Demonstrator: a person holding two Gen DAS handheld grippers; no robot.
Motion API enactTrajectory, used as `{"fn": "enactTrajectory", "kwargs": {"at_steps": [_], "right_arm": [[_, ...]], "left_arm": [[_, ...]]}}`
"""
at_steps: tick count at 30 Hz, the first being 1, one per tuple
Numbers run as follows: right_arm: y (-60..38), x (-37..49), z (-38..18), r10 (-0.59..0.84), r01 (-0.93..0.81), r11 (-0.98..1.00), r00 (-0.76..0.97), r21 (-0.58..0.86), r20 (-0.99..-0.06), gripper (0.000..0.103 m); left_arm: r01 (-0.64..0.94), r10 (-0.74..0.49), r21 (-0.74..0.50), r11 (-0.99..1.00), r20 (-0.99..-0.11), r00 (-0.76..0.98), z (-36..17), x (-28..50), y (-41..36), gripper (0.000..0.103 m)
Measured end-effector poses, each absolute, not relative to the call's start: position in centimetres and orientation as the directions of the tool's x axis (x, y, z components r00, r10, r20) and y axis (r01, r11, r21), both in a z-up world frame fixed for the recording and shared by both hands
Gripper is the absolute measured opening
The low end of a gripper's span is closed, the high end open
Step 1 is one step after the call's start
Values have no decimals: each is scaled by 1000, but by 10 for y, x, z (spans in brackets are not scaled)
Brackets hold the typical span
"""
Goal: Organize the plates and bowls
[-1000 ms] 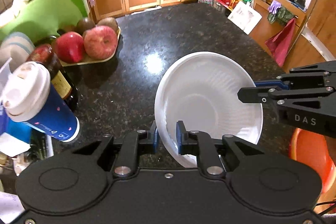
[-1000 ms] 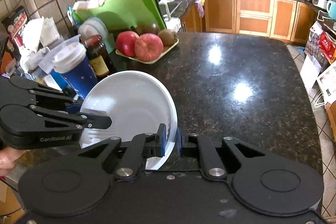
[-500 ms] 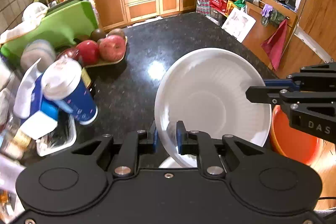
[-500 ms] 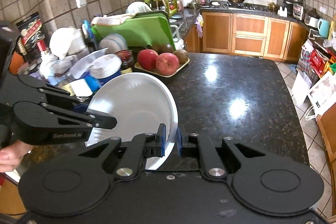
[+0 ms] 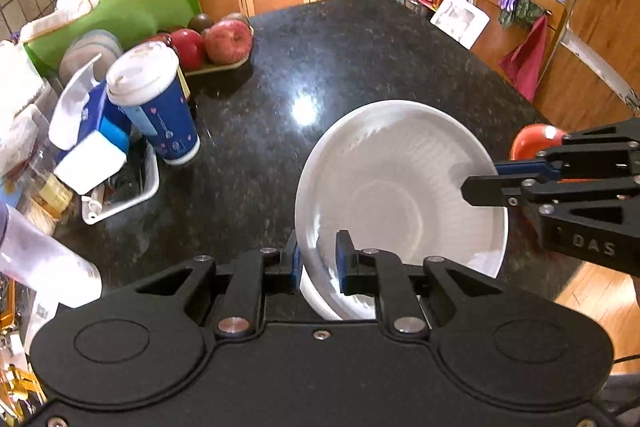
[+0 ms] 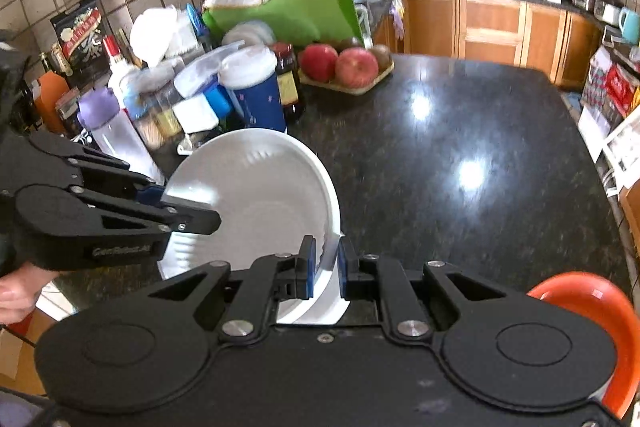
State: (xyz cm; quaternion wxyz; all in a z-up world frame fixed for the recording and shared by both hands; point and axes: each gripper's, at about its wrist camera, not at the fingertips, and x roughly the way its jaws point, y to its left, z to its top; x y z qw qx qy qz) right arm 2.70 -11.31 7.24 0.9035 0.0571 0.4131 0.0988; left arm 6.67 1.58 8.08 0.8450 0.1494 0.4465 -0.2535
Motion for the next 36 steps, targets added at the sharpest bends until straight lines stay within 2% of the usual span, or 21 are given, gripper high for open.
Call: {"fn": "enactTrajectory", "kwargs": {"at_steps": [19, 23, 27, 36], "right_arm": [[-115, 53, 33, 236, -108, 971, 548, 212, -803, 13], [-114, 57, 30, 244, -117, 969, 540, 216, -805, 14], [-115, 59, 29, 254, -129, 967, 533, 220, -807, 18], [-114, 60, 31, 232, -142, 973, 557, 184, -797, 19]], "left_arm": [[550, -276, -27, 835, -885, 376, 40, 79, 14, 22], [547, -276, -17, 837, -876, 395, 39, 79, 14, 24], [558, -290, -27, 830, -874, 391, 40, 79, 15, 33], [586, -299, -11, 810, -868, 397, 45, 72, 17, 36]]}}
